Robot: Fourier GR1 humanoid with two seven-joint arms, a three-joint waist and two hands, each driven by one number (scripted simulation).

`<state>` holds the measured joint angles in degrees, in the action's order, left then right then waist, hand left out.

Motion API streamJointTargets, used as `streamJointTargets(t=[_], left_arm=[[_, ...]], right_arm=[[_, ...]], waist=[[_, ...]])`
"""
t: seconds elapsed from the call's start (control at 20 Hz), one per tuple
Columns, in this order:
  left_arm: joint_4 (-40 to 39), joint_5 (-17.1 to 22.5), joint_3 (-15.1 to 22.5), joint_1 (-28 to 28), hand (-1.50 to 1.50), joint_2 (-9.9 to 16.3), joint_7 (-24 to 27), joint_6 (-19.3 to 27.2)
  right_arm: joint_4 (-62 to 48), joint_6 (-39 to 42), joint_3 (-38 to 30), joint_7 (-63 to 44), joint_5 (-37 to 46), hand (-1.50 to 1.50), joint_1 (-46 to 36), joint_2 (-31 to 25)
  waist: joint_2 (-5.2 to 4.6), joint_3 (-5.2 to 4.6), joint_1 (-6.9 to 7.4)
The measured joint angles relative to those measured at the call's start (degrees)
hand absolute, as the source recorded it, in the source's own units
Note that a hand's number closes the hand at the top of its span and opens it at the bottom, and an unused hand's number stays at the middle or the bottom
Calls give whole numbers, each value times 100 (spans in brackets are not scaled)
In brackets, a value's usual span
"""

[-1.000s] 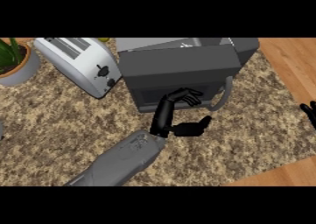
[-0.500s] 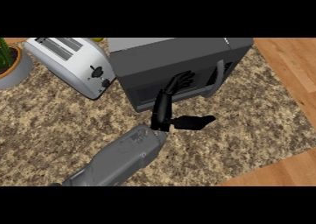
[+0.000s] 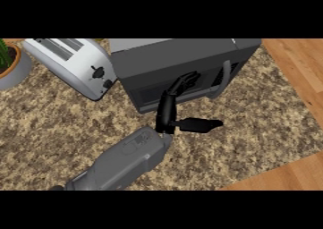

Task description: Pick up the milk, place it into the microwave and close the microwave

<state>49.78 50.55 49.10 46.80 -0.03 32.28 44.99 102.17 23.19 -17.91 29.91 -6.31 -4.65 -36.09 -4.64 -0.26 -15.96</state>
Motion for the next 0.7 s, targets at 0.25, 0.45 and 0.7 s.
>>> streamJointTargets(t=[0.25,0.45,0.7], left_arm=[[-31,170,38,41,-150,0,167,-8],[-57,283,62,68,-150,0,292,-16],[-62,403,144,145,-150,0,387,-66]], right_arm=[[-87,-35,-23,-42,44,150,-188,-80],[-160,-54,-4,-73,70,150,-305,-102],[-514,198,231,-178,-653,-150,-342,386]], waist=[[-28,6,11],[-48,11,15],[-100,40,81]])
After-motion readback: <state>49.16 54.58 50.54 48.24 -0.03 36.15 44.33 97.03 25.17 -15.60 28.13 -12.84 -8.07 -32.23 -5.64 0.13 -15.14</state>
